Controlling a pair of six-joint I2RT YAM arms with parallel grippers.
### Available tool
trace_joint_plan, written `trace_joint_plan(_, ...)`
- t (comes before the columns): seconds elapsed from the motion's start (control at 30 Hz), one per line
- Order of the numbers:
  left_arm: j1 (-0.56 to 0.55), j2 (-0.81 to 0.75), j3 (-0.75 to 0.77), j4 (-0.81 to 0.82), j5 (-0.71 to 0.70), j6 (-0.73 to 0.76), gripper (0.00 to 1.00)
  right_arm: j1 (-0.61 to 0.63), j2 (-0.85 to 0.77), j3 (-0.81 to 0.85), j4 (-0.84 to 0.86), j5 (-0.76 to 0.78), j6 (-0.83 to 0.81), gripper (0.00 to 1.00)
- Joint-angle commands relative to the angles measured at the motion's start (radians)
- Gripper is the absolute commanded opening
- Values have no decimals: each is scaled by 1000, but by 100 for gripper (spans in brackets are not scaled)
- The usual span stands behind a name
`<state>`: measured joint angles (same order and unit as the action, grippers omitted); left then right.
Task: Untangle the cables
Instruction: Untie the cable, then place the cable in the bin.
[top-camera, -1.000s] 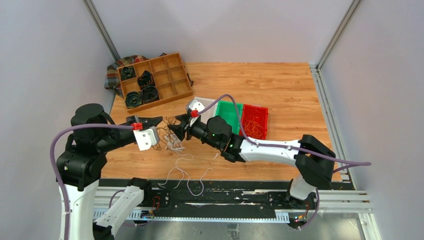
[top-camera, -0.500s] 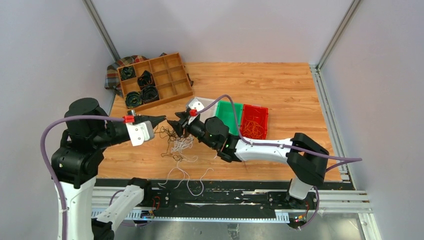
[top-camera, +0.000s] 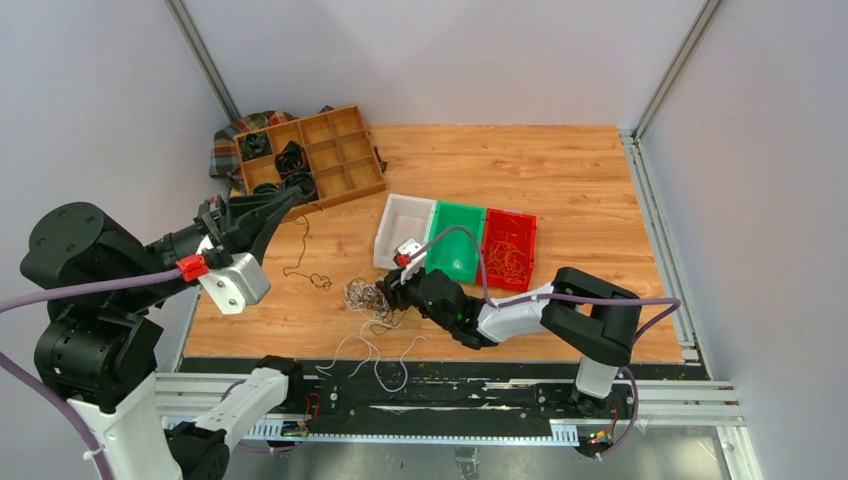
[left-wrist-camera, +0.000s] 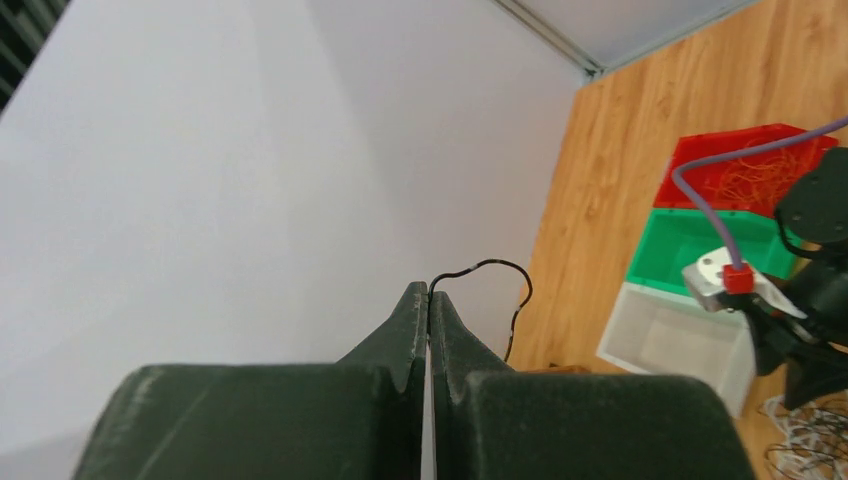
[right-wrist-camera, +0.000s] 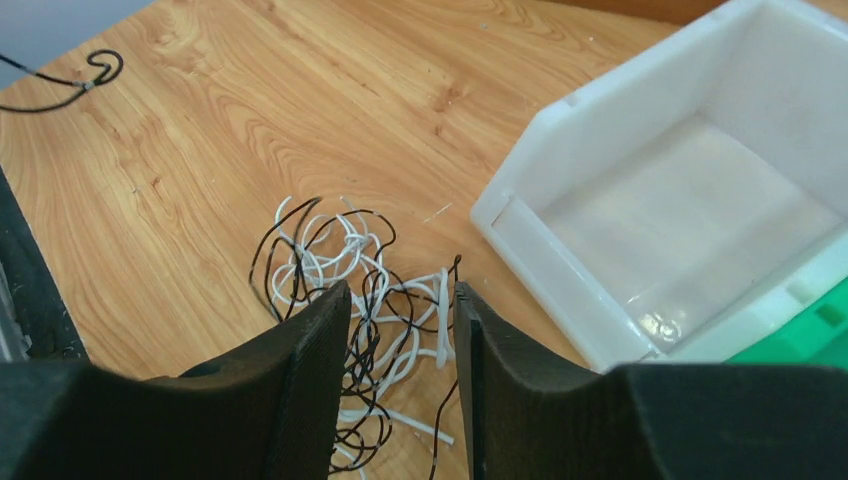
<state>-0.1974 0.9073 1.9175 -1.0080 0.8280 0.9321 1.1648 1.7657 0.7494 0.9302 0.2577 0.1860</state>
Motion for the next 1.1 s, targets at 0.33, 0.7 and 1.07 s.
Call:
trace_joint_plan(0.33, 6, 14, -66, 198, 16, -135, 0, 1, -324, 20, -41, -20, -80, 69)
trace_joint_plan(0.7, 6, -27, -212, 200, 95, -377, 0, -1, -564, 244, -297, -250, -287, 78)
trace_joint_plan(1.07, 6, -15, -188, 200, 164, -491, 1, -48, -478, 438, -437, -471, -320, 81)
